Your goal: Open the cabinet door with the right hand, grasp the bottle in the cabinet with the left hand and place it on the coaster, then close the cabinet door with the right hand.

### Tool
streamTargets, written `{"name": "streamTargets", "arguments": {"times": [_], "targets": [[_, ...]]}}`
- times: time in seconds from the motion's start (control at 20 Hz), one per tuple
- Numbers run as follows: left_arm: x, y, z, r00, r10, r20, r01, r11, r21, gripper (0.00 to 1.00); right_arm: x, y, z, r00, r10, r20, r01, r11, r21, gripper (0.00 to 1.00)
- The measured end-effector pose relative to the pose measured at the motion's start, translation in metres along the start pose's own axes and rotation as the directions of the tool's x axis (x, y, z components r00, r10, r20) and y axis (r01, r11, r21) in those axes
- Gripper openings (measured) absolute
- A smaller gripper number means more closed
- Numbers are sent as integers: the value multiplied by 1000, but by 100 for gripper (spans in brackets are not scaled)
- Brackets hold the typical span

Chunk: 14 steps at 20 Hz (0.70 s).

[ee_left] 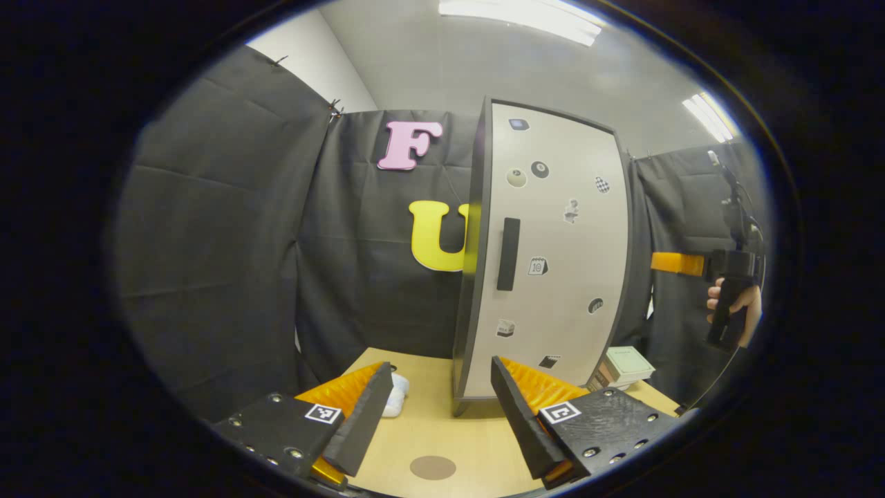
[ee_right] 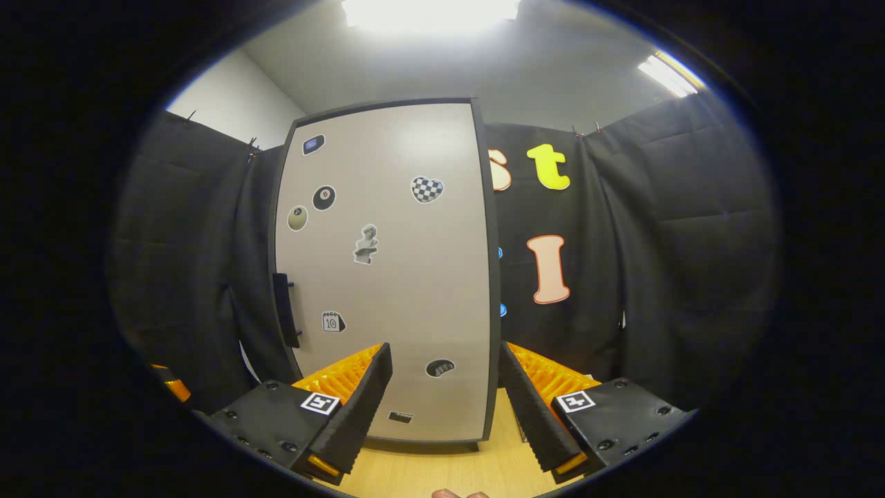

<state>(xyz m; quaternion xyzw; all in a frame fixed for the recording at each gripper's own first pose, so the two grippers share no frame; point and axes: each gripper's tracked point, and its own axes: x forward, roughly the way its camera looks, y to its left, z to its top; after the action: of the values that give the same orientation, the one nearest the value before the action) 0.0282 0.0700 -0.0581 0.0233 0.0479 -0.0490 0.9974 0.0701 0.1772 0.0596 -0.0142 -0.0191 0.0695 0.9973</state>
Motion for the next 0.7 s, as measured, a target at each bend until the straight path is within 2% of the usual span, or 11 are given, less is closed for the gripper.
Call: {"name": "streamTargets", "arguments": {"times": [0.2, 0.4, 0.55, 0.7], "targets": [[-3, 22, -7, 999, 51, -15, -51, 999, -3, 88, 27, 34, 22, 999, 39, 23, -39, 999, -13, 98], [-5, 35, -17, 997, 64, -44, -65, 998, -24, 88, 57, 86, 24, 992, 115, -56, -117, 993, -24, 98], [-6, 48, -23, 995, 77, -64, -82, 994, -78, 88, 80, 123, 31, 985, 162, -61, -163, 986, -27, 98], [-7, 65, -30, 993, 94, -75, -102, 989, -108, 87, 95, 161, 36, 972, 221, -82, -220, 975, 15, 98]]}}
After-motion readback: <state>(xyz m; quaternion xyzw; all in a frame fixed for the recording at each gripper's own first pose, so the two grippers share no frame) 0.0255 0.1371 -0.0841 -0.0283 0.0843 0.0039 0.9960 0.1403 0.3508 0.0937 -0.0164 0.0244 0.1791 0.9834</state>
